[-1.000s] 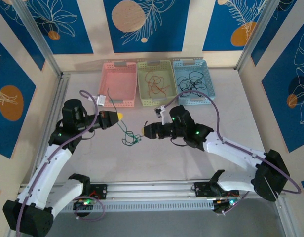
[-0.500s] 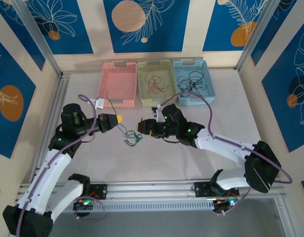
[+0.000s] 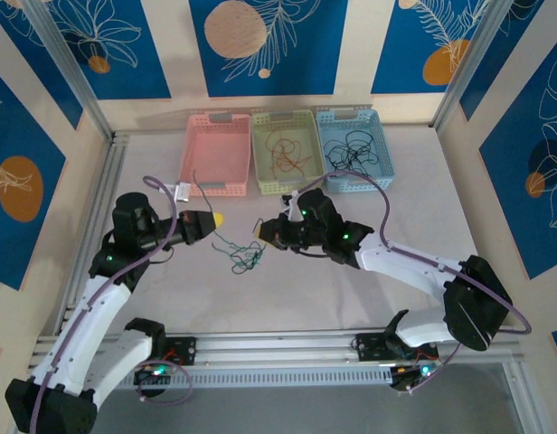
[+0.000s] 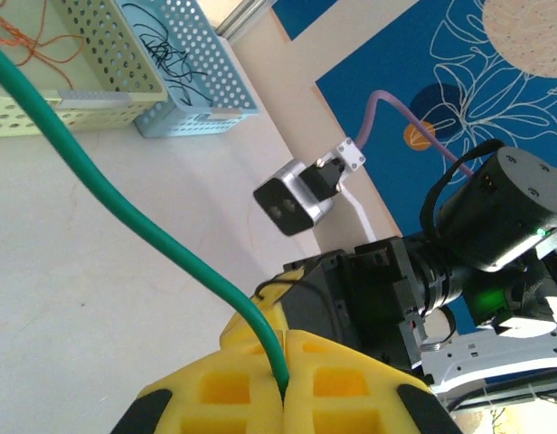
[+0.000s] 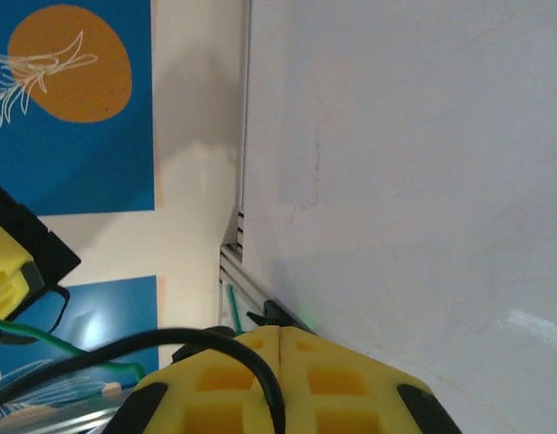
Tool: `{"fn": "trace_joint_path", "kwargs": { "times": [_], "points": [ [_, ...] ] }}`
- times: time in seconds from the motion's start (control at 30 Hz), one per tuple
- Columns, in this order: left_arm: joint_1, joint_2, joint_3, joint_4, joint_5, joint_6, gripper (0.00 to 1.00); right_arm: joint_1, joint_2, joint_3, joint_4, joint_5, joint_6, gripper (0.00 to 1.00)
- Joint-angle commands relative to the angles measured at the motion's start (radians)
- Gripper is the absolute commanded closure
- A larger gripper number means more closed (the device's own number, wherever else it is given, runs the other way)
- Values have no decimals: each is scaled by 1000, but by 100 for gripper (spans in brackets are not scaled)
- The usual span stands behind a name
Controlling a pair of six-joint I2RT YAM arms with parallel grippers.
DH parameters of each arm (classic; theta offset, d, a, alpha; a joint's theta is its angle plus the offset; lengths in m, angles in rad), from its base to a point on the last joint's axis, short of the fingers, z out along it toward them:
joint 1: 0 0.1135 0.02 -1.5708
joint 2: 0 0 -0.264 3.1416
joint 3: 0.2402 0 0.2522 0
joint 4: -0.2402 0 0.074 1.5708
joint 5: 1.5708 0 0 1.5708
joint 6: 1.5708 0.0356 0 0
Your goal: Untangle the cables
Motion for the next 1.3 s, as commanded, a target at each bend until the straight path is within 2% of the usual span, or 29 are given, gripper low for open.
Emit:
{"fn": "trace_joint_path", "kwargs": {
  "times": [0.0, 0.1, 0.17, 0.27, 0.37, 0.47, 0.67, 0.87, 1.07, 1.27],
  "points": [
    [6, -56, 46, -161, -141, 91, 100, -107, -77, -64, -66, 56, -61, 100],
    [10, -92, 78, -303, -296, 142, 100, -285, -181, -149, -195, 150, -158, 100],
    [12, -132, 70, -337, -349, 151, 100, -457, -254, -223, -239, 142, -207, 100],
    [16, -183, 47, -349, -377, 145, 100, -746, -333, -310, -266, 18, -286, 100],
    [18, -200, 30, -351, -394, 140, 100, -931, -333, -332, -296, -58, -360, 100],
    [17, -198, 16, -341, -391, 133, 100, -1041, -310, -359, -279, -133, -383, 100],
    [17, -185, 14, -326, -389, 126, 100, -1027, -287, -380, -229, -143, -373, 100],
    [17, -101, 48, -255, -409, 105, 100, -993, -298, -414, -163, -175, -363, 100],
    [17, 51, 131, -203, -509, 125, 100, -958, -297, -436, -151, -158, -376, 100],
    [23, 230, 263, -138, -712, 154, 100, -924, -287, -457, -120, -117, -384, 100]
  ]
}}
